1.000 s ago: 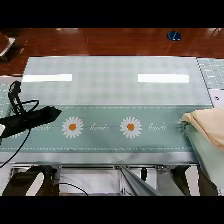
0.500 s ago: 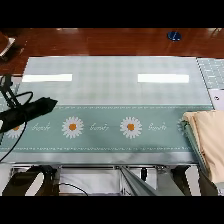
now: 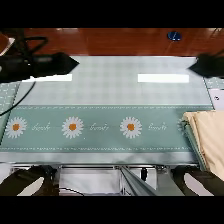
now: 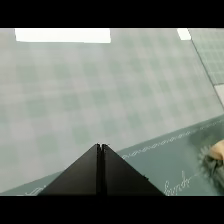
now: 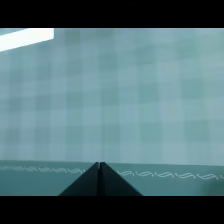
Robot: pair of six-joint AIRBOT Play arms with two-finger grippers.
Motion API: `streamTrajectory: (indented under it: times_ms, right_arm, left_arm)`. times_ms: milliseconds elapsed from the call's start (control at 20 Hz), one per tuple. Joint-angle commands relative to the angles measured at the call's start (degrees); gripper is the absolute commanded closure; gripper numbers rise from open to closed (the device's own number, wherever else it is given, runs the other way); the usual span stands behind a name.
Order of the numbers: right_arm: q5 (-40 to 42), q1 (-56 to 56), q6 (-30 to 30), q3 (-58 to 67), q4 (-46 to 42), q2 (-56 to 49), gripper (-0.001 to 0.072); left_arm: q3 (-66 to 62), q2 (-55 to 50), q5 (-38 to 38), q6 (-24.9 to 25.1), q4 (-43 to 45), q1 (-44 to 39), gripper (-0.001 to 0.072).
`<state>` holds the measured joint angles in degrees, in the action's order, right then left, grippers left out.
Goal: Fold the shirts.
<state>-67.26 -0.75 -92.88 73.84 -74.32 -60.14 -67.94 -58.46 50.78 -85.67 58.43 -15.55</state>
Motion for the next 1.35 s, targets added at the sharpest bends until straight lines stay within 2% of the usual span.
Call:
streamTrajectory:
  times_ms: [0,50,200,450,1300]
  right_arm:
    - [3.96,18.78,-11.41,-2.67,-25.99,-9.62,0.0695]
    - [2.19,18.08,-11.93,-2.78,-26.73,-12.41,0.0695]
    - [0.59,15.43,-11.82,-2.78,-26.01,-17.22,0.0693]
    - [0.15,15.56,-11.61,-2.78,-26.29,-16.9,0.0693]
    - [0.22,15.56,-11.61,-2.78,-26.64,-16.9,0.0693]
  left_arm:
    - [0.48,-4.44,3.23,-9.86,20.85,-6.4,0.0686]
    - [2.58,-5.18,3.98,-11.91,24.46,-5.29,0.0686]
    - [5.31,-7.78,3.82,-12.44,25.11,-0.94,0.0686]
    - [5.33,-8.35,6.32,-12.41,25.14,-0.17,0.0686]
    - [5.33,-8.39,6.23,-12.41,25.14,-0.17,0.0686]
